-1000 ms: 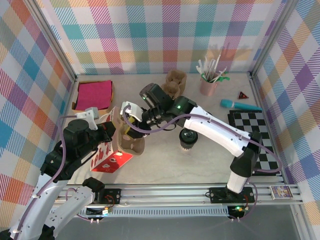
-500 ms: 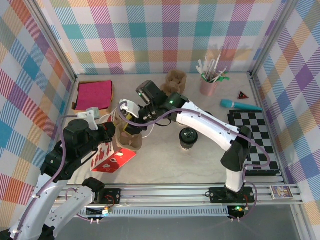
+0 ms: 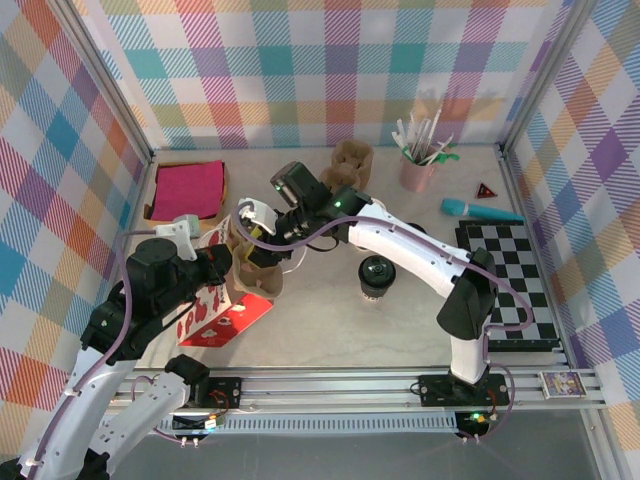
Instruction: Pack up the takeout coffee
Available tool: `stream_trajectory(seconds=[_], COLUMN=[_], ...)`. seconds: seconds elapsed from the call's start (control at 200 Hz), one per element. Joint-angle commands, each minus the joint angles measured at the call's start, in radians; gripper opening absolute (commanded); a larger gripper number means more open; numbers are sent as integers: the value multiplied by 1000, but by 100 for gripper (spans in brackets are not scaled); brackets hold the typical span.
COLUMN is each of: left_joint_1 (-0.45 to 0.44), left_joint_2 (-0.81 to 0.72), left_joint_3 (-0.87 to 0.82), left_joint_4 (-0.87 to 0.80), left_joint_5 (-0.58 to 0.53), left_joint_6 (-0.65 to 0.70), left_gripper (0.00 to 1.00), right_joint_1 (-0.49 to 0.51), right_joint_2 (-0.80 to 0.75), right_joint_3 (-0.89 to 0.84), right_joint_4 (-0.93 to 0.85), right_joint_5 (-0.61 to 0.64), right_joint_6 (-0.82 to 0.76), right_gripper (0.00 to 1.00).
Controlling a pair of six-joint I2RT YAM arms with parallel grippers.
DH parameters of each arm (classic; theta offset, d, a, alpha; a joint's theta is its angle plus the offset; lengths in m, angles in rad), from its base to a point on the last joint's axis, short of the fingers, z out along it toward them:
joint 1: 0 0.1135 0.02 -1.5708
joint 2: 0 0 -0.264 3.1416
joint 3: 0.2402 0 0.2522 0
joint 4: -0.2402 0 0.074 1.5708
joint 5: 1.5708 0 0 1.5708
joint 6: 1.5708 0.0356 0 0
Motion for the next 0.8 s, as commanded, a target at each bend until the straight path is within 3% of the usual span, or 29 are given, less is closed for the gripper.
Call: stream_trajectory(seconds=[0.0, 0.215, 0.59, 0.795], left_joint_1=[-9, -8, -9, -9], left_joint_2=[-5, 0, 7, 6], left_joint_3=[2, -1, 1, 5], left_joint_4=[65, 92, 124, 134], left_joint_5=[47, 80, 103, 137], left_joint_6=[10, 20, 16, 38], left_gripper=[0, 0, 0, 0], right_joint_1=[-4, -4, 23, 23], right_joint_2=[-4, -9, -24, -11], right_joint_3=[-41, -46, -145, -132], right_joint_4=[63, 76, 205, 178], right_joint_5=[32, 15, 110, 48], right_joint_6=[8, -24, -39, -92], right_gripper=[19, 19, 16, 17])
